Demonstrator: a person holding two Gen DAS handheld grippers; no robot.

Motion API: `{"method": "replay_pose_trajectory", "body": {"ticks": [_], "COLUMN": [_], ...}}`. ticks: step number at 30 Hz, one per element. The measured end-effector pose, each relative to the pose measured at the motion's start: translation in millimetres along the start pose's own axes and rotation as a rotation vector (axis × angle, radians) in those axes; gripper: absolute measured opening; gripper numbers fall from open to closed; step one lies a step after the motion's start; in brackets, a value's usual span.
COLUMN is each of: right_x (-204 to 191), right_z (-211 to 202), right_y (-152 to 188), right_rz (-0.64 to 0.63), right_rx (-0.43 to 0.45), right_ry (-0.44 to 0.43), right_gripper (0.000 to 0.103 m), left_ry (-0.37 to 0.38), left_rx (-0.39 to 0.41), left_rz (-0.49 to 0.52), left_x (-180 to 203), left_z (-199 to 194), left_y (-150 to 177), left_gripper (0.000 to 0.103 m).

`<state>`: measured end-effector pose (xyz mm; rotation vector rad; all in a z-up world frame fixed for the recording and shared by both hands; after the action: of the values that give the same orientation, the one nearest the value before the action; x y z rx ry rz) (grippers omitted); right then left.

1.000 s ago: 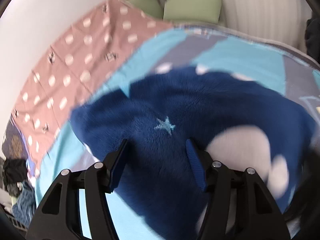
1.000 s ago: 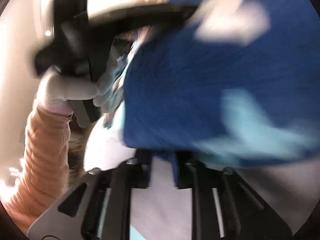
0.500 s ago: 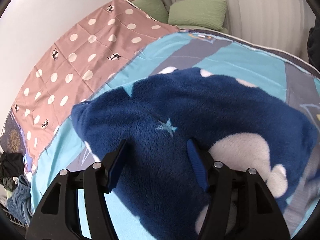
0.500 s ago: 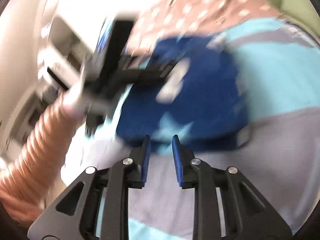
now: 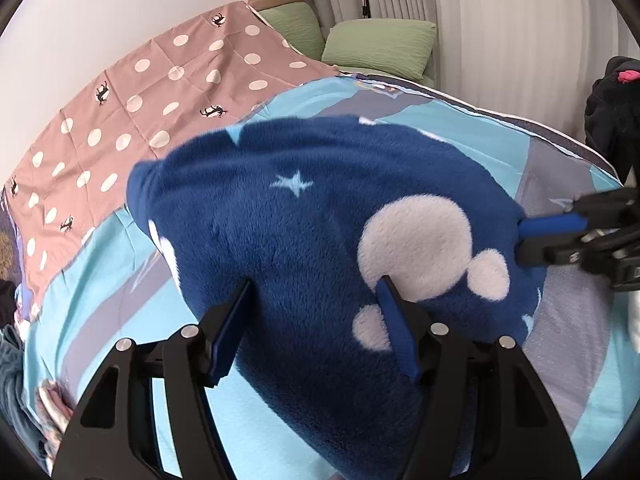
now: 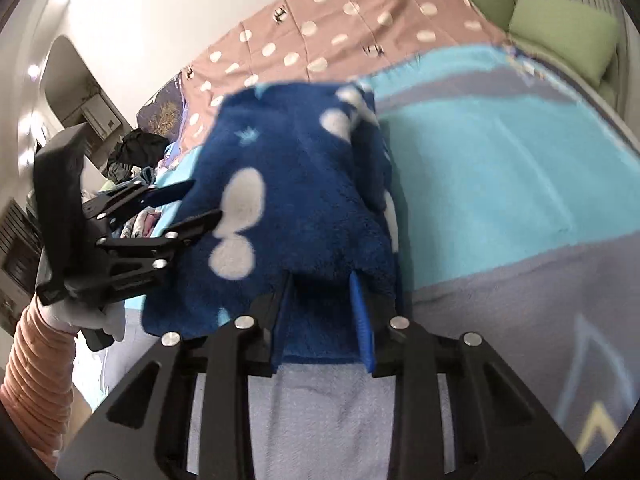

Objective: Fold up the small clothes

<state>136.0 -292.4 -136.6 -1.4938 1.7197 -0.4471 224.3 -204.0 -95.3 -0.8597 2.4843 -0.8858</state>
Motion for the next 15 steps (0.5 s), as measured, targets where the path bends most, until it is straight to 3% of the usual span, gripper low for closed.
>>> {"method": "replay_pose_trajectory", "body": {"ticks": [4, 8, 10, 12, 13, 15], "right_x": [-24.1, -40.8, -37.6, -27.5, -22.0, -29.5], "right_z": [-30.4, -16.8, 14.0, 43.2, 51.7, 43.4], "right_y": [-22.5, -53.0, -45.0, -29.2, -22.1, -20.3], "right_rz": [-0.104, -0.143, -0.130, -0.085, -0.080, -0.133], "right_rx": [0.082, 0.104, 0.033, -0.040, -0.003, 0.012], "right_ry": [-0.017, -0.037, -0.047, -0.031, -0.037, -0.022], "right_gripper": [0.038, 0.040, 0.041, 0.040, 0.039, 0.038], "left_ry": [0.005, -0.032, -0.026, -0.092, -0.078, 0.002], "left_rx": [0.047, 0.082, 0.080, 0.016, -0.038, -0.025], "left_rz": [-0.034, -0.193, -0.266, -0.287, -0.303, -0.397], "left_x": [-12.7, -58.7, -78.5, -99.1, -102.8, -106.0], "left_z": [-14.4, -6.7, 11.7, 50.4, 73.3, 86.8], "left_y": [-20.7, -50.6, -60.8, -54.1, -42.1, -31.0], "left_gripper": [0.065, 0.062, 0.054, 0.054, 0.055, 0.057]}}
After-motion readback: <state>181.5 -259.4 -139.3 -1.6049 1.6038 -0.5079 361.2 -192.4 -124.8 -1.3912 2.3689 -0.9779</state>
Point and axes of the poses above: each gripper's, at about its wrist camera, not at the fingertips, and z roughly the way its jaws point, x to its right, y to its underside, the point moved 10 cm from there along z, roughly the way its jaws point, and after that the axes turned 8 degrees about -z, right-handed, at the moved point
